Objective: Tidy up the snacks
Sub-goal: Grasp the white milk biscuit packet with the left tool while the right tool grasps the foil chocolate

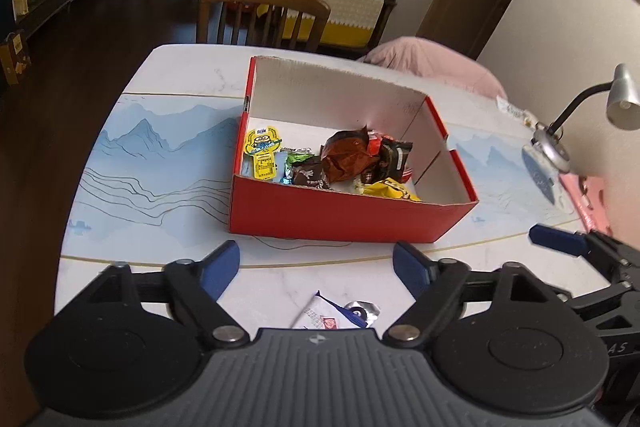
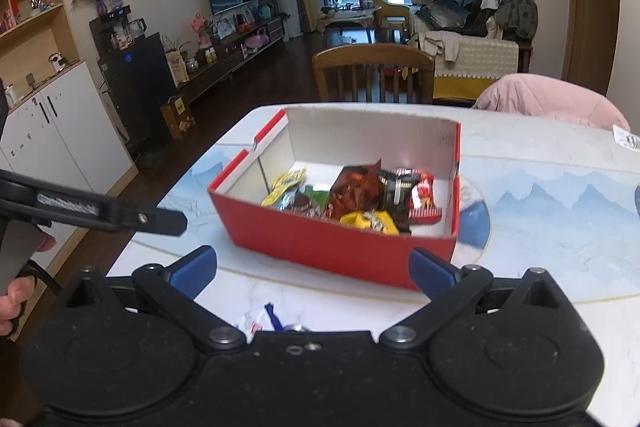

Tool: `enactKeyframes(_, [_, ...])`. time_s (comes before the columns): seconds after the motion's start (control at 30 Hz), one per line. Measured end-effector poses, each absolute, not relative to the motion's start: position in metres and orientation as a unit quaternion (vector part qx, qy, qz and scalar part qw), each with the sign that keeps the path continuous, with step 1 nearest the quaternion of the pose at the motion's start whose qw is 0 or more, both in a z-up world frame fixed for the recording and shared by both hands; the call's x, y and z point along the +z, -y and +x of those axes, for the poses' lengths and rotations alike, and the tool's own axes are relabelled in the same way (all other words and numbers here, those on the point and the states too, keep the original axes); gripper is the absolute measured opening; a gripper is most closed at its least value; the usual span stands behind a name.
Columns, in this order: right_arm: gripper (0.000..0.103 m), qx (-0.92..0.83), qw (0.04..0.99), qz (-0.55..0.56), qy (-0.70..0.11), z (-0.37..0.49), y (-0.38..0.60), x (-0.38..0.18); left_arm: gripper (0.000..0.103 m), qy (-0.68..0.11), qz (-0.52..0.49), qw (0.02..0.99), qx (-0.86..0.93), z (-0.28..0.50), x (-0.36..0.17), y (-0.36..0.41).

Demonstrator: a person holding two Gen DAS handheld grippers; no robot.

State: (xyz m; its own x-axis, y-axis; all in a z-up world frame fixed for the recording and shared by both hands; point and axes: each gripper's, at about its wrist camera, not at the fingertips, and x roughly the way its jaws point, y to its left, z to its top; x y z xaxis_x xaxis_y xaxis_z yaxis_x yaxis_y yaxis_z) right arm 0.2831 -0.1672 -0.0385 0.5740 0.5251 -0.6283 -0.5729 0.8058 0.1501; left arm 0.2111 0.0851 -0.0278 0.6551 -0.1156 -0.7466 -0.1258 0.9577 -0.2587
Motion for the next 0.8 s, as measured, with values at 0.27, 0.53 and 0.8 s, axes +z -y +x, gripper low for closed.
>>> enactKeyframes(0.27, [0.103,0.302,0.877,-0.04,-0.371,0.276,0.174,-0.066,0.084,-0.438,-0.09,0.894,-0.02,0.197,-0.057,-0.067])
enactKeyframes(0.53, [0.103,0.297,0.861,-0.034,-0.412,0.27,0.183,-0.093,0.084,-0.481,-0.032,0.874,-0.053,0.2,-0.1,-0.049])
enactKeyframes(0.8, [0.102,0.288,0.852,-0.037,-0.436,0.271,0.193,-0.111,0.084,-0.528,0.002,0.844,-0.097,0.219,-0.134,-0.034])
